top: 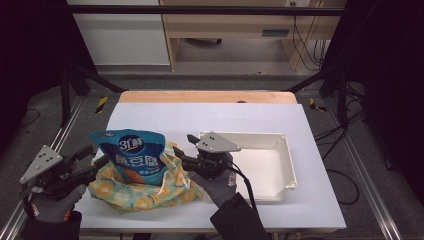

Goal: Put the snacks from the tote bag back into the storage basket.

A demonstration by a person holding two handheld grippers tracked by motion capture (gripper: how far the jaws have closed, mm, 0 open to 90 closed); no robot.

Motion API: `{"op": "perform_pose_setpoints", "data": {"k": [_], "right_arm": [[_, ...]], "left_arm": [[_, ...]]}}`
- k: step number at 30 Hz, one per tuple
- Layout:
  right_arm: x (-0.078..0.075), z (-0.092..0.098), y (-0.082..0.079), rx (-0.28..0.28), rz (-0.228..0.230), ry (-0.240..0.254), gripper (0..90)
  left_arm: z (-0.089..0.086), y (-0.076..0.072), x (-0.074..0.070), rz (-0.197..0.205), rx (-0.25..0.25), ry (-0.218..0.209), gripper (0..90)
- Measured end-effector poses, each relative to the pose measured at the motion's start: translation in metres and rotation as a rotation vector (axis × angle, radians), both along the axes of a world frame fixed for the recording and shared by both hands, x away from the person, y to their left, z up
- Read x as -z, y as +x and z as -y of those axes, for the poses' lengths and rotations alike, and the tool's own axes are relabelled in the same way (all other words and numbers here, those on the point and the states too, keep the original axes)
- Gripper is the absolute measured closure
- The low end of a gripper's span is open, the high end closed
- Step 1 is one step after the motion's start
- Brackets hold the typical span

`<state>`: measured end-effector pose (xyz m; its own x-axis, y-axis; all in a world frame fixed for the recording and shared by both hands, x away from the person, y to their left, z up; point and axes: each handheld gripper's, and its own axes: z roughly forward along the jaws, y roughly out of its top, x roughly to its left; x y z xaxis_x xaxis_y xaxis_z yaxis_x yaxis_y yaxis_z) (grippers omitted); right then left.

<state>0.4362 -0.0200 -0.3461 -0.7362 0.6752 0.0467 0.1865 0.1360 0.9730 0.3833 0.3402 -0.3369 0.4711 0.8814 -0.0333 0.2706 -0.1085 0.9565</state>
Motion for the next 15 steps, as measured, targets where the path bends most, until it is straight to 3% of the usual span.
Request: {"op": "perform_pose_setpoints", "data": {"k": [15], "right_arm": [[-0.012,-0.012,0.006,-0.008,0.025,-0.003,45.5]], "left_arm": [[0.004,0.016,-0.011,0.012,-0.006,-0.012,36.6]]}}
